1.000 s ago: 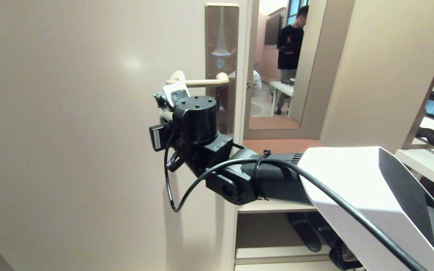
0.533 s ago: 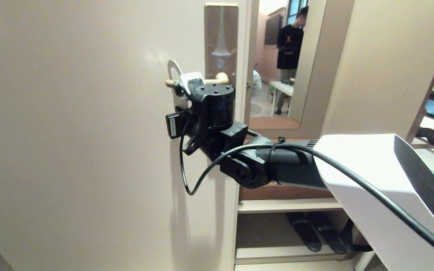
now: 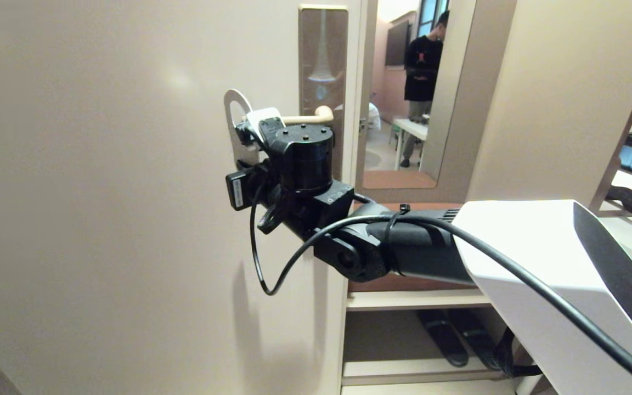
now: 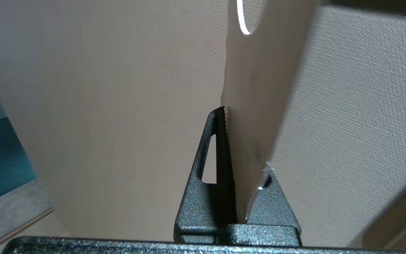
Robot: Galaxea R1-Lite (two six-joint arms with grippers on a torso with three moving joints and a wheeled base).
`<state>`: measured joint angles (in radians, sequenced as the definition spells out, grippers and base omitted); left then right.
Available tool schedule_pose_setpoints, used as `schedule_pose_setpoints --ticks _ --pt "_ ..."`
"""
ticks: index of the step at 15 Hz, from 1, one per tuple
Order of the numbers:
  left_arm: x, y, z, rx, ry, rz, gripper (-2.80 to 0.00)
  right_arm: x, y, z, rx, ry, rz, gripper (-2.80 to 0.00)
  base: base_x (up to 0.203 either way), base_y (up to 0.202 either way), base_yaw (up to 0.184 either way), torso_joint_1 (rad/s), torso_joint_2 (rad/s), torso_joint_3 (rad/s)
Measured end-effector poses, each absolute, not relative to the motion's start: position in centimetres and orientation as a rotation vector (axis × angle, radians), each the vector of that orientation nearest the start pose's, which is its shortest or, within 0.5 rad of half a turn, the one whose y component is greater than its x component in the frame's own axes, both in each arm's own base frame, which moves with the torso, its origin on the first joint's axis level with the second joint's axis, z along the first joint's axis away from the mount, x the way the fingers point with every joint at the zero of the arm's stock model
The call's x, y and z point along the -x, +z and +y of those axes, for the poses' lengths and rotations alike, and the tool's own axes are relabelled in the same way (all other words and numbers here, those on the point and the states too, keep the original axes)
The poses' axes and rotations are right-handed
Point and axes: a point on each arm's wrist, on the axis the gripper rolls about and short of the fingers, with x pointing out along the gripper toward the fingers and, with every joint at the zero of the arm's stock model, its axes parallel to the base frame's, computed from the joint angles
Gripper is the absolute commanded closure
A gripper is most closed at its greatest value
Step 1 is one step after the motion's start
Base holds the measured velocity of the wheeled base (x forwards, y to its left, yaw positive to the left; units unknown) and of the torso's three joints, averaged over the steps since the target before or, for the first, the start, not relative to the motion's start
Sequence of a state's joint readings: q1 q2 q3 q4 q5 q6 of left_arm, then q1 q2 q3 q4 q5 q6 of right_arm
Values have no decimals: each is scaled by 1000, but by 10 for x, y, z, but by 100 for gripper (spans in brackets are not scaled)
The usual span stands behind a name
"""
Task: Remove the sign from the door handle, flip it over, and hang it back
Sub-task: Take down the sign
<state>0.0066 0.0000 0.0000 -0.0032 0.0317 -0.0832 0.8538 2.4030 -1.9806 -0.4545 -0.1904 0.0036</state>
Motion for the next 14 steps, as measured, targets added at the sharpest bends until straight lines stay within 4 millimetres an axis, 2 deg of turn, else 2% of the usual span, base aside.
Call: schedule_pose_setpoints --ticks 6,9,14 --pt "23 76 1 83 36 -4 0 -331 194 397 -12 693 -11 0 0 0 0 0 0 0" --pt "23 76 1 84 38 -4 0 -322 198 401 -13 714 -11 0 0 0 0 0 0 0" --pt "23 76 1 83 38 -4 0 -307 207 385 21 764 22 0 0 0 0 0 0 0"
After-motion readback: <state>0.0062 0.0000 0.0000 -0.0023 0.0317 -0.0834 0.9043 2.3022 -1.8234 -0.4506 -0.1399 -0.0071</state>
